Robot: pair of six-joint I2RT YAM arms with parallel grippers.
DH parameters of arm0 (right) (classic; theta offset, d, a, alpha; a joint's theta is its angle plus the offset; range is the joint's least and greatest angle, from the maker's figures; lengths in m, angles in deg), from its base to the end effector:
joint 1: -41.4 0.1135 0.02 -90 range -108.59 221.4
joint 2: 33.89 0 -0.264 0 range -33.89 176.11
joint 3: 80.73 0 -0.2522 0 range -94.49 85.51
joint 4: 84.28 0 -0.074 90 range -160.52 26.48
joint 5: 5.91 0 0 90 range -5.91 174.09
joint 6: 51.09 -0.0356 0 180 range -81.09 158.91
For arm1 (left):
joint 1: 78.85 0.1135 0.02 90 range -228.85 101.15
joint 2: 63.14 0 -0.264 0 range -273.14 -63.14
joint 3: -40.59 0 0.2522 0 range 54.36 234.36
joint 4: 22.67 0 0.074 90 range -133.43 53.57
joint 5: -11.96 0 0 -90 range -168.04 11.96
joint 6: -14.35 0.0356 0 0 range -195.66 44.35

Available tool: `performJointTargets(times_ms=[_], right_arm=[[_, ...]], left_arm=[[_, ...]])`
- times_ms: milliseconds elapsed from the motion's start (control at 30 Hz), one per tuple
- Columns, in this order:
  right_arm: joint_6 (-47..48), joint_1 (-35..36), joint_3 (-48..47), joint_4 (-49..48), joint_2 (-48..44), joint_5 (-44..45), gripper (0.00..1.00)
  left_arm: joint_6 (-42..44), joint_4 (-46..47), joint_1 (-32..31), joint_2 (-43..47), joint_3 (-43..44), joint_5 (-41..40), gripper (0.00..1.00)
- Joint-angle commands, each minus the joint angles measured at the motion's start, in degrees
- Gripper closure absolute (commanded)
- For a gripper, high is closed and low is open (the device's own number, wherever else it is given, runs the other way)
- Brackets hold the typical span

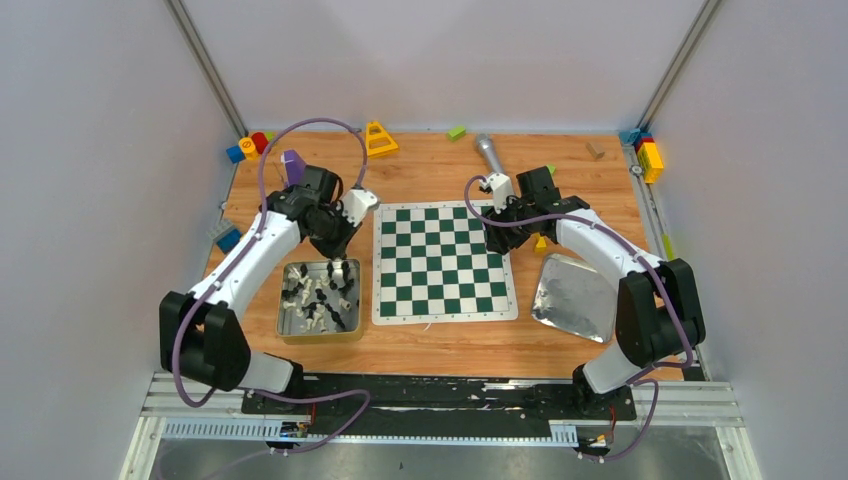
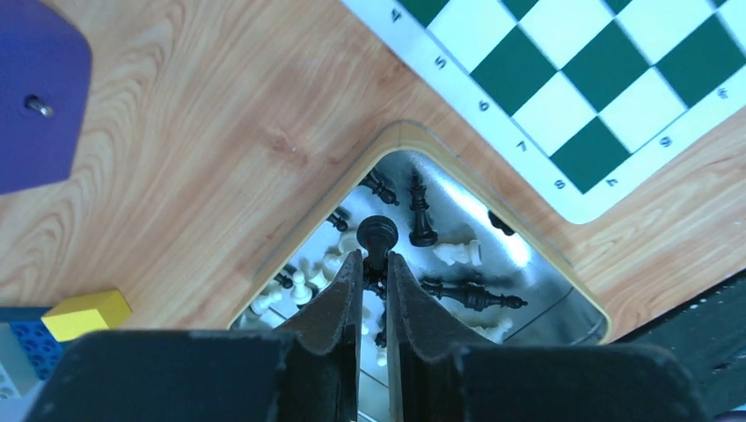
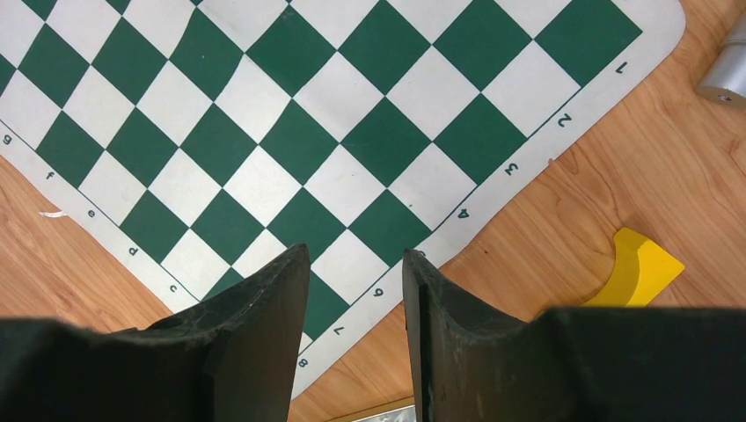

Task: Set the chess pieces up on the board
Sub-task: Pick up the chess piece from the storage box, then place the chess piece on the chessboard.

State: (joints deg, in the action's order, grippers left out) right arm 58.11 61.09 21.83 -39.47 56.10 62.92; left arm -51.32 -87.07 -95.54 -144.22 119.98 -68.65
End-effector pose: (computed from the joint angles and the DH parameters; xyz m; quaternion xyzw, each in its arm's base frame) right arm 0.3007 0.1213 0.2324 -0.3627 0.8724 0.1775 0.2755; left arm 0.2621 -0.0847 0.2671 0.3575 0.9073 -0.0661 0.2113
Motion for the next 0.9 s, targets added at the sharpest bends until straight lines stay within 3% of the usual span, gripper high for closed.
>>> performJointTargets(times_ms=[0,167,300,867], right_arm=[[0.90,-0.23,-0.39,-0.68,-0.53,-0.40,0.56],[1.00,-0.71,-0.39,-0.72,-0.73,-0.11,0.56],[1.01,-1.35,-0.30,-0.72,-0.83,-0.11,0.56],[1.27,-2.17,0.05,-0.69,-0.43,-0.52,0.56]], left_arm=[[0.18,-4.04,-4.56,3.32,1.84,5.74,0.91],[2.95,-0.83,-17.20,5.57,-2.57,4.74,0.90],[4.45,2.59,-22.51,4.30,-5.86,3.80,0.88],[5.33,9.00,-28.14,-7.34,-8.66,-0.80,0.87]])
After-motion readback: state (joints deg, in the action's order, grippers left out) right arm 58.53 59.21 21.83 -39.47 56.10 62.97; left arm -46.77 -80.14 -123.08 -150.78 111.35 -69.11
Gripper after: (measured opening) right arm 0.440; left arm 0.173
